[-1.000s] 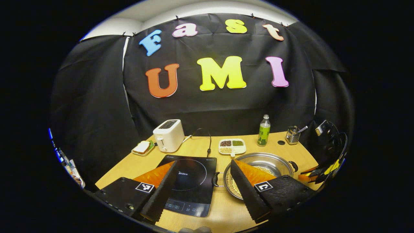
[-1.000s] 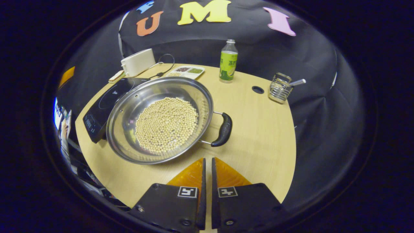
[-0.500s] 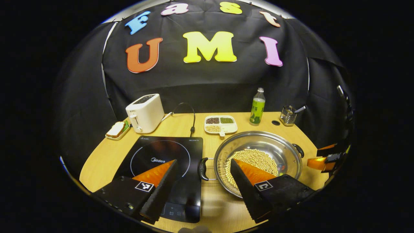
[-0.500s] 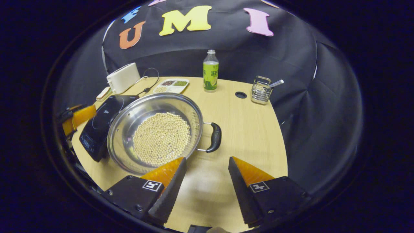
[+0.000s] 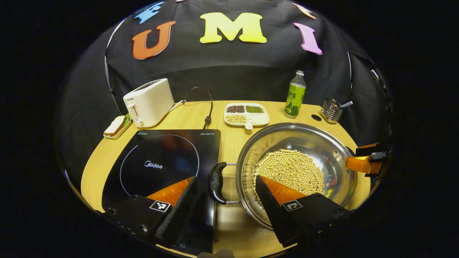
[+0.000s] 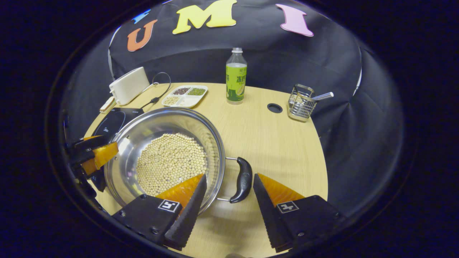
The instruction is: First push the handle of the pot to place it horizontally, then grasp the pot with both hands and set it on the induction cooktop.
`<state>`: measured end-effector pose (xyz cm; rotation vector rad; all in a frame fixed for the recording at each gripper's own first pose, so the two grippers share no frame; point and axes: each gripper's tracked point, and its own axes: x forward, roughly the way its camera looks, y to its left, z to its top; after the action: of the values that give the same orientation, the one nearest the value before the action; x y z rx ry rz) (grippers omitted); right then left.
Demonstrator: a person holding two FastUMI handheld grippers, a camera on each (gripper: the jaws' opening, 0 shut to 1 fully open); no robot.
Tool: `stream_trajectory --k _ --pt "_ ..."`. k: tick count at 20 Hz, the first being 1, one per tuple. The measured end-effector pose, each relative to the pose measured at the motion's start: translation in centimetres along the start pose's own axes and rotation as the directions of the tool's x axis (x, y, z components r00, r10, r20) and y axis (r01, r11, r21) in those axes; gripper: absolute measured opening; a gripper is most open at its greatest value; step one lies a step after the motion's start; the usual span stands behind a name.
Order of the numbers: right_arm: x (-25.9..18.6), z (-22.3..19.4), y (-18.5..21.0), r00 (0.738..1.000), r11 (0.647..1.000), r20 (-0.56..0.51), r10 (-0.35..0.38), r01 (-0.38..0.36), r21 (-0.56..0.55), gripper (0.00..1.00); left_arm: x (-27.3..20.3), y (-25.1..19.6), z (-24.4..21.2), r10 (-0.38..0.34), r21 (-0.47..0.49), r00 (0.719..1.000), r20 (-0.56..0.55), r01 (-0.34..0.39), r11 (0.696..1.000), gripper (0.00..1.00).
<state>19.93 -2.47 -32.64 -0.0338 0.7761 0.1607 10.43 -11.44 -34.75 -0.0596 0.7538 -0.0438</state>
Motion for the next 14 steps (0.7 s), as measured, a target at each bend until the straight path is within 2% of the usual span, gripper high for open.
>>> stream_trajectory --k 2,6,9,10,12,13,14 --pt "0.7 -0.1 -0.1 1.0 1.0 -0.015 -0.001 0.001 -0.008 0.87 0.9 0.1 -0.6 0.009 -0.005 0.999 -0.032 -0.009 1.0 0.97" --pt "1.6 -0.3 -0.1 0.999 1.0 -0.043 0.008 -0.008 -0.01 0.86 1.6 -0.3 -0.1 0.016 0.025 1.0 -0.021 -0.015 1.0 0.98" --pt "1.8 -0.5 0.0 0.998 1.0 -0.056 0.007 -0.007 -0.008 0.84 1.6 -0.8 0.1 0.007 0.005 1.0 -0.029 -0.007 1.0 0.98" --pt "2.0 -0.5 -0.1 0.998 1.0 -0.061 0.004 -0.005 -0.01 0.77 1.6 -0.9 0.2 0.004 -0.003 0.999 -0.035 -0.004 1.0 0.98" --pt "2.0 -0.5 -0.1 0.998 1.0 -0.067 -0.004 0.003 -0.013 0.75 1.3 -0.7 0.2 0.016 -0.009 0.999 -0.044 -0.017 1.0 0.93" --pt "2.0 -0.5 0.0 0.997 1.0 -0.071 -0.005 0.004 -0.013 0.74 1.7 -0.4 0.1 0.026 -0.017 0.999 -0.047 -0.027 0.999 0.81" --pt "1.9 -0.5 0.0 0.997 1.0 -0.075 -0.008 0.007 -0.011 0.74 1.7 -0.3 0.1 0.026 -0.036 0.998 -0.06 -0.028 0.999 0.78"
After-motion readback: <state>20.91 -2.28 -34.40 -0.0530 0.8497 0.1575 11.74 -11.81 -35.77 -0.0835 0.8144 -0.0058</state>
